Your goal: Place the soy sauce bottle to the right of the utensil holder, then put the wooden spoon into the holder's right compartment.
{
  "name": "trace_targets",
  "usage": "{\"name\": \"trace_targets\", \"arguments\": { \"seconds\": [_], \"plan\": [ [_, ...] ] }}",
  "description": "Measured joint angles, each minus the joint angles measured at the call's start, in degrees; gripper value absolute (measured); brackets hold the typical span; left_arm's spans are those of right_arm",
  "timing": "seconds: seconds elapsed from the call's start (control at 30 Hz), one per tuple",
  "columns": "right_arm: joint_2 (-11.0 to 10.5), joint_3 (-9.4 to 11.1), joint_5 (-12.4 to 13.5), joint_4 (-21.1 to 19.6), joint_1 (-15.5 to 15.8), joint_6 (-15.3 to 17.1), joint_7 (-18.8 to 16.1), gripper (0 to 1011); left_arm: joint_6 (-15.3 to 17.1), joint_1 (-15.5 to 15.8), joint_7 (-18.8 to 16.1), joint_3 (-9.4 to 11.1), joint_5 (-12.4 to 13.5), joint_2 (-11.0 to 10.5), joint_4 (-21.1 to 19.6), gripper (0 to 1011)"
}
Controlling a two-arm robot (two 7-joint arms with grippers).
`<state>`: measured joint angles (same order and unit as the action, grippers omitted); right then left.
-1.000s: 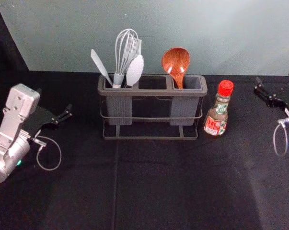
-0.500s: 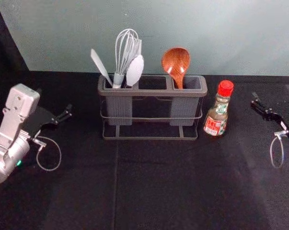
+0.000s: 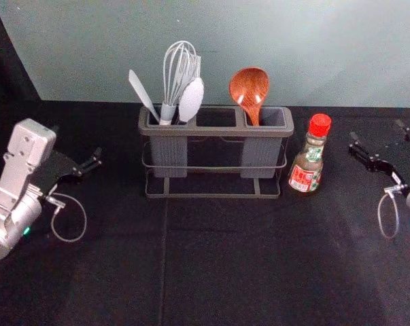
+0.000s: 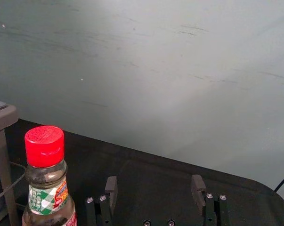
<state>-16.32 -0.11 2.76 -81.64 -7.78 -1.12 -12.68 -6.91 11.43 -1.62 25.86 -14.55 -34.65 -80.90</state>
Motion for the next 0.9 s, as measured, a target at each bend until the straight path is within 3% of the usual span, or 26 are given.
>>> {"name": "trace_targets", "arguments": {
  "seconds": [0.9],
  "plan": [
    [0.32, -0.13, 1.2, 0.93, -0.2, -1.02, 0.03, 1003, 0.0, 0.0, 0.0, 0.0, 0.0, 0.0, 0.0, 1011]
  ]
}}
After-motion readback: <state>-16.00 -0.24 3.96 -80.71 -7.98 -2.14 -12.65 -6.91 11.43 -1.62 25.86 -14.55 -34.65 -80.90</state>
